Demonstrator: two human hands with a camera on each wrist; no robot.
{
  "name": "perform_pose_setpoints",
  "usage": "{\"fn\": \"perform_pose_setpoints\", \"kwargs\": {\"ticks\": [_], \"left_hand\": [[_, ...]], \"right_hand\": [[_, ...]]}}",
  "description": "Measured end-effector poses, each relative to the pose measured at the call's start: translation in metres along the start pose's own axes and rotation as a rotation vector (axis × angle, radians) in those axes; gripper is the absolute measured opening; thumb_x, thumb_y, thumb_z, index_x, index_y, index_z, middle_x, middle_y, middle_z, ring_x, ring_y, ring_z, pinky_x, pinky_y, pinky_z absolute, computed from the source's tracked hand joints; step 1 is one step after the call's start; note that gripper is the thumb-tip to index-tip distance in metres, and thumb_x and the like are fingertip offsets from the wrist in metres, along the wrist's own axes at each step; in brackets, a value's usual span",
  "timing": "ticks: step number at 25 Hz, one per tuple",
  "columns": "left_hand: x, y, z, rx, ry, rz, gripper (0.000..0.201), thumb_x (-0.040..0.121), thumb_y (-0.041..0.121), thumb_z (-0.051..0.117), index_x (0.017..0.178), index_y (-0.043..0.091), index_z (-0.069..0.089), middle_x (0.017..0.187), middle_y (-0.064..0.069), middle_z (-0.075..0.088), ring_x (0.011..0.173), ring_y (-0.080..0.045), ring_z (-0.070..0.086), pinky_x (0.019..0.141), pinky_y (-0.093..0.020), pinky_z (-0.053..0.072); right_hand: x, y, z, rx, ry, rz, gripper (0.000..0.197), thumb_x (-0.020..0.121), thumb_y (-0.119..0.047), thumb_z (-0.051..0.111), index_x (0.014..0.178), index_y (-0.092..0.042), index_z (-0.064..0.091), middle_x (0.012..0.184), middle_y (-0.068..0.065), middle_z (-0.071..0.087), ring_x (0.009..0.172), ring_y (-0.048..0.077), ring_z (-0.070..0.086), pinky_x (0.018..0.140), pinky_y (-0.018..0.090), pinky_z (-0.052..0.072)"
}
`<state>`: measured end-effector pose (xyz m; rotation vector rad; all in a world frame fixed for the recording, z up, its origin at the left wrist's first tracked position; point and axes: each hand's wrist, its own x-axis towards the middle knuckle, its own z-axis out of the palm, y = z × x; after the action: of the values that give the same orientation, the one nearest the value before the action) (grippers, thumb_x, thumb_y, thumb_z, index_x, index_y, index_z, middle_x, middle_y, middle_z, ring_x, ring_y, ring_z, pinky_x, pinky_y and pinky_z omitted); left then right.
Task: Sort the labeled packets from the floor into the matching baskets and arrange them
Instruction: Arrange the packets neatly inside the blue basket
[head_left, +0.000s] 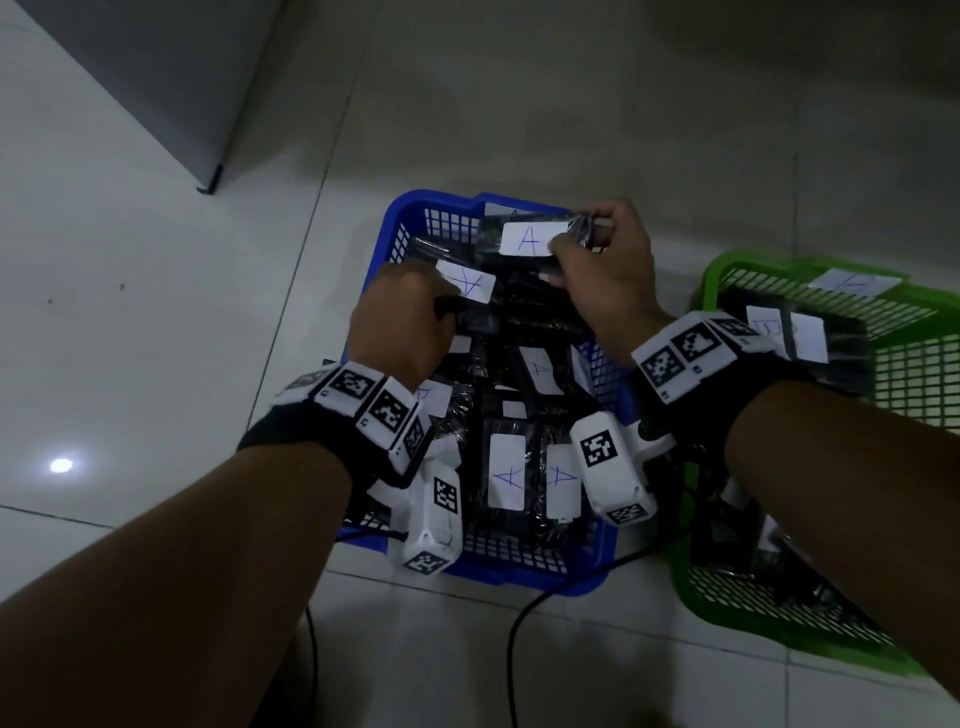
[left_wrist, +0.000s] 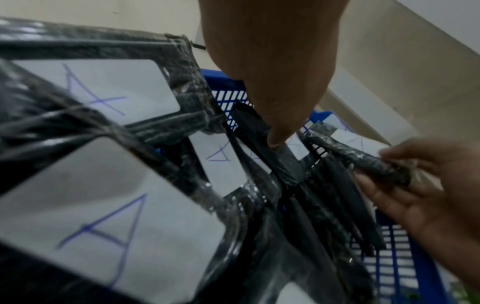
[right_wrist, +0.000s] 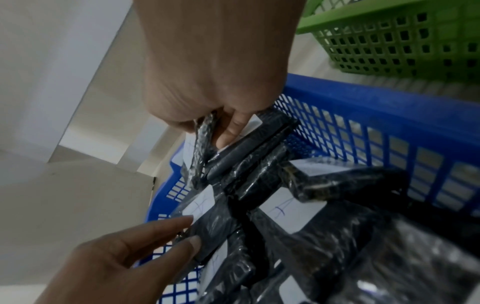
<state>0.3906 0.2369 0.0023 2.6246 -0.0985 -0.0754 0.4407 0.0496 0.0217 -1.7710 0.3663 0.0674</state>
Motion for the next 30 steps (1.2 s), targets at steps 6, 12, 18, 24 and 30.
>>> {"fn": "perform_pose_setpoints", "kwargs": {"ticks": [6, 12, 18, 24, 30], "left_hand": [[0.005, -0.004, -0.001, 0.010, -0.137, -0.001, 0.036, 0.079, 0.029, 0.078, 0.114, 0.024, 0.072, 0.131, -0.006, 0.058, 0.123, -0.025, 0.049, 0.099, -0.041, 0.046], [-0.008, 0.000, 0.008, 0.014, 0.071, -0.060, 0.033, 0.077, 0.027, 0.078, 0.106, 0.013, 0.072, 0.110, -0.006, 0.061, 0.111, -0.027, 0.053, 0.088, -0.041, 0.052], [-0.029, -0.011, -0.004, -0.009, -0.037, 0.005, 0.020, 0.082, 0.030, 0.074, 0.091, 0.012, 0.072, 0.099, -0.006, 0.068, 0.093, -0.026, 0.063, 0.077, -0.040, 0.054], [-0.050, -0.003, -0.023, -0.044, -0.178, 0.028, 0.028, 0.083, 0.038, 0.071, 0.103, 0.019, 0.075, 0.098, 0.001, 0.074, 0.088, -0.015, 0.067, 0.076, -0.034, 0.057], [-0.042, 0.006, -0.039, 0.108, -0.451, -0.030, 0.039, 0.076, 0.033, 0.074, 0.113, 0.023, 0.070, 0.101, 0.002, 0.073, 0.093, -0.017, 0.066, 0.080, -0.033, 0.056]], "right_hand": [[-0.001, 0.003, 0.003, -0.063, -0.002, -0.072, 0.023, 0.080, -0.005, 0.068, 0.089, -0.022, 0.055, 0.076, -0.010, 0.062, 0.064, 0.003, 0.062, 0.064, 0.029, 0.057], [0.004, 0.010, 0.016, -0.118, -0.051, -0.148, 0.021, 0.083, -0.014, 0.073, 0.098, -0.015, 0.059, 0.085, -0.002, 0.070, 0.076, 0.012, 0.069, 0.068, 0.028, 0.059], [0.004, 0.007, 0.039, -0.464, -0.210, -0.336, 0.022, 0.083, -0.025, 0.074, 0.102, -0.018, 0.069, 0.108, -0.004, 0.066, 0.098, 0.011, 0.062, 0.090, 0.027, 0.053], [-0.009, 0.009, 0.033, -0.759, -0.236, -0.495, 0.033, 0.089, -0.029, 0.066, 0.121, -0.020, 0.066, 0.134, -0.005, 0.057, 0.125, 0.015, 0.046, 0.100, 0.025, 0.035], [-0.029, 0.006, 0.020, -0.656, -0.538, -0.447, 0.013, 0.088, -0.024, 0.065, 0.099, -0.022, 0.073, 0.094, -0.007, 0.069, 0.084, 0.005, 0.063, 0.080, 0.029, 0.056]]}}
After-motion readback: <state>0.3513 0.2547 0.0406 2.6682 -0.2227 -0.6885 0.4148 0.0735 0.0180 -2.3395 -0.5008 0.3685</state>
